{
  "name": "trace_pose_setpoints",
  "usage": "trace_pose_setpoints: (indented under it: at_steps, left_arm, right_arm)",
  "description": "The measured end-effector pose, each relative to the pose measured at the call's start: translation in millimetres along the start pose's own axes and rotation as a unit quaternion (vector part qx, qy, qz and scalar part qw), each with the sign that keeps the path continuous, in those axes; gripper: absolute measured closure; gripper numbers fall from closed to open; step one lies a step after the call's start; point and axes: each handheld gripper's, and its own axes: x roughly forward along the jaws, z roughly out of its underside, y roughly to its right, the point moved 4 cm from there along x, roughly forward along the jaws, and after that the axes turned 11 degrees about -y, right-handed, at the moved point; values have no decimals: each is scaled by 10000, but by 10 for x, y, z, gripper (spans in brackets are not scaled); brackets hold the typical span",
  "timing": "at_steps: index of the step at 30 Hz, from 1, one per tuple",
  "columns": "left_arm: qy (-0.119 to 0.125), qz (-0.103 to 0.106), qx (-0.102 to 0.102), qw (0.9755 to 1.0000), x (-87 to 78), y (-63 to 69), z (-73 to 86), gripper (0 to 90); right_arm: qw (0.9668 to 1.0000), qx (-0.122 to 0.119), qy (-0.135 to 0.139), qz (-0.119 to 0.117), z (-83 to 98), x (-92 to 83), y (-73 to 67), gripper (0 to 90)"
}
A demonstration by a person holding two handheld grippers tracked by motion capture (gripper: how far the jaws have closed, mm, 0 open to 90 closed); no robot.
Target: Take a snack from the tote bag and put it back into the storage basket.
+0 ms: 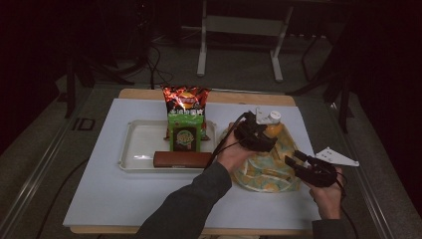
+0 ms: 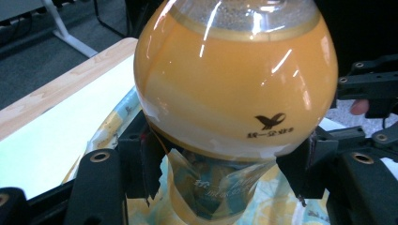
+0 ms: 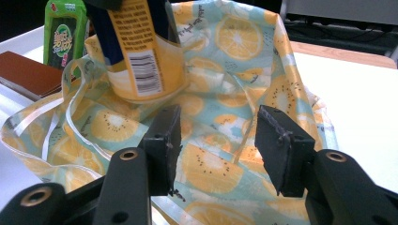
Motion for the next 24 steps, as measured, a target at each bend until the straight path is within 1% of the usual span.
trace_pose_setpoints:
  at_steps: [10, 17, 24]
  left_arm:
    - [46, 13, 43, 10000, -162, 34, -61, 375]
    - [46, 10, 37, 10000, -243, 49, -64, 375]
    - [70, -17, -50, 10000, -351, 11, -56, 375]
  right_arm:
    - [10000, 19, 0, -4, 2, -5, 2, 506]
    - [10000, 30, 16, -1, 3, -11, 6, 506]
    - [10000, 35, 15, 3, 7, -16, 15, 506]
